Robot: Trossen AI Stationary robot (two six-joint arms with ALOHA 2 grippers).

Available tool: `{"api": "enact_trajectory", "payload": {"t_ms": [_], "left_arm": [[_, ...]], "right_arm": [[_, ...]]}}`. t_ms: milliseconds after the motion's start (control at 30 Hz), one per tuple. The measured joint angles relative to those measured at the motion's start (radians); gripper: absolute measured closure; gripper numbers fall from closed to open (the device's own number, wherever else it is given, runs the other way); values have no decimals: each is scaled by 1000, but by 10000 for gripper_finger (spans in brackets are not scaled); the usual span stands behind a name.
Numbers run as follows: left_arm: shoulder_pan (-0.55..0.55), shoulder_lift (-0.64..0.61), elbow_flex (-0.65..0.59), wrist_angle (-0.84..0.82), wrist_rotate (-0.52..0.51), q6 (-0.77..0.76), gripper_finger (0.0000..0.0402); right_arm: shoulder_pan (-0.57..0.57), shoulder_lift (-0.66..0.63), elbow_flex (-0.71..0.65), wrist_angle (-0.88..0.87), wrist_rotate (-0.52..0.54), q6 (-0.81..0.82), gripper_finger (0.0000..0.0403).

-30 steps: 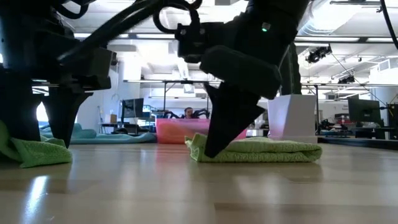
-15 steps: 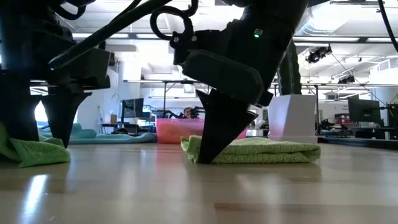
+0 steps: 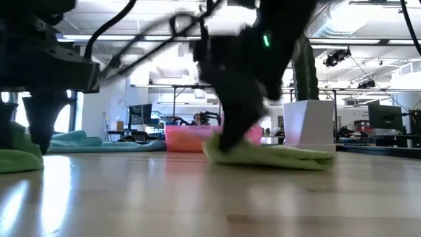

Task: Fold microfiber towels
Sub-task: Put the light green microfiber cloth into the pink bin

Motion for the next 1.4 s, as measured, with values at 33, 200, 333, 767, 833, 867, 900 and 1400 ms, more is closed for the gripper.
{"api": "enact_trajectory", "payload": {"t_ms": [33,200,333,767,833,867,900,1400], "left_arm": [[-7,0,0,-9,0,-6,243],[-35,0,0,-35,0,-24,243],[-40,0,0,-53,-1,-26,243],[-38,0,0,-93,-89,4,243],[-37,0,1,-101,-112,12,243],[-34,-1,1,-108,-124,13,243],[-32,-1,1,-114,-132,13,243],[-24,-2,1,-150,-232,58,243]], "right_arm": [[-5,-28,2,-6,17,0,400],[-52,-126,4,-72,70,-9,402],[-124,-210,6,-102,131,-51,402],[-395,-399,8,-124,186,-317,403],[-447,-405,8,-119,196,-343,403],[-476,-405,7,-115,198,-363,403],[-506,-406,7,-114,200,-384,403],[-815,-412,8,112,205,-714,403]]}}
